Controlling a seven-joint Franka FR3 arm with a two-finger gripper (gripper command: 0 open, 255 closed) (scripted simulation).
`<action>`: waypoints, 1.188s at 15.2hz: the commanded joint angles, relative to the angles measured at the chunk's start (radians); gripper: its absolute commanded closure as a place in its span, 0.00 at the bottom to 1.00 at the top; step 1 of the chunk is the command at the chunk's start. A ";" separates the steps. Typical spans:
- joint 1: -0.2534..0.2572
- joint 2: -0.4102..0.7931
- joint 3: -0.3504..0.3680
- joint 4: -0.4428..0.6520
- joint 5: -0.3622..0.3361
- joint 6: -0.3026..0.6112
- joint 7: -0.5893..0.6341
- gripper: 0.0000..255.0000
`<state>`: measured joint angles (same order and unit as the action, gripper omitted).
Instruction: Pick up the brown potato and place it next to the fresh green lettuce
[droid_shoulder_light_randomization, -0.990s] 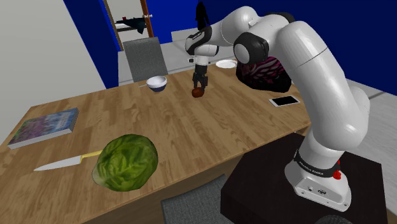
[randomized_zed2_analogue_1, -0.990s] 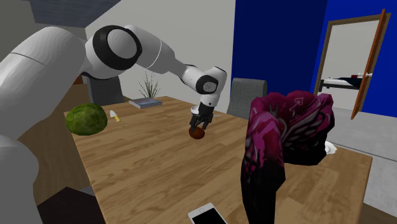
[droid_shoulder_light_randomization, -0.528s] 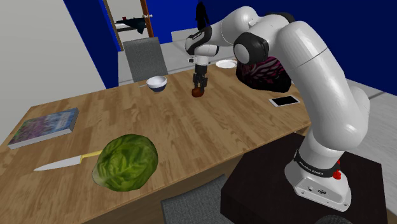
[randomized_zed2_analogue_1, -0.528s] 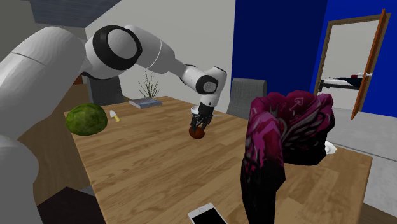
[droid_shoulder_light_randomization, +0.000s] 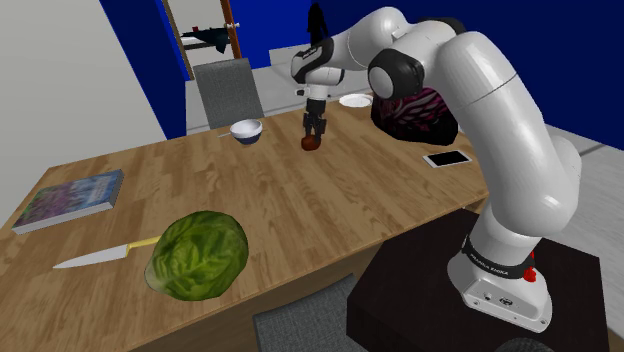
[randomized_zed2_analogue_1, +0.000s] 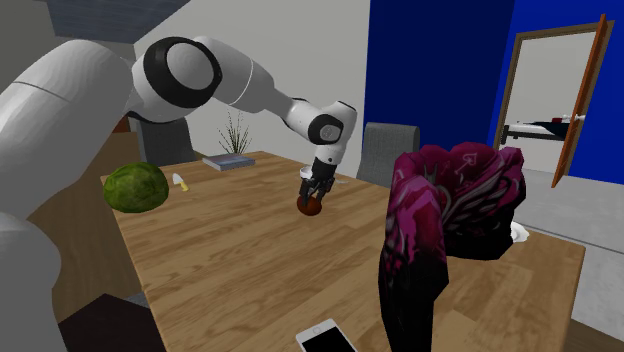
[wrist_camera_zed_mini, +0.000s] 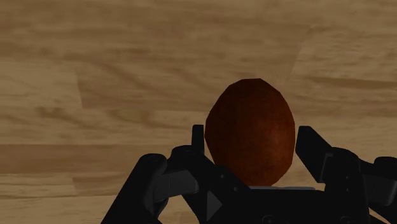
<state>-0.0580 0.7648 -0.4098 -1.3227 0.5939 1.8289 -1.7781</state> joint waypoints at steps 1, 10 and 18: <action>0.000 -0.011 -0.003 0.009 -0.005 -0.018 0.008 1.00; -0.002 -0.054 -0.015 0.059 -0.026 -0.102 0.041 1.00; -0.011 -0.078 -0.021 0.127 -0.040 -0.186 0.073 1.00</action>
<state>-0.0681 0.6883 -0.4307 -1.2042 0.5551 1.6526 -1.7089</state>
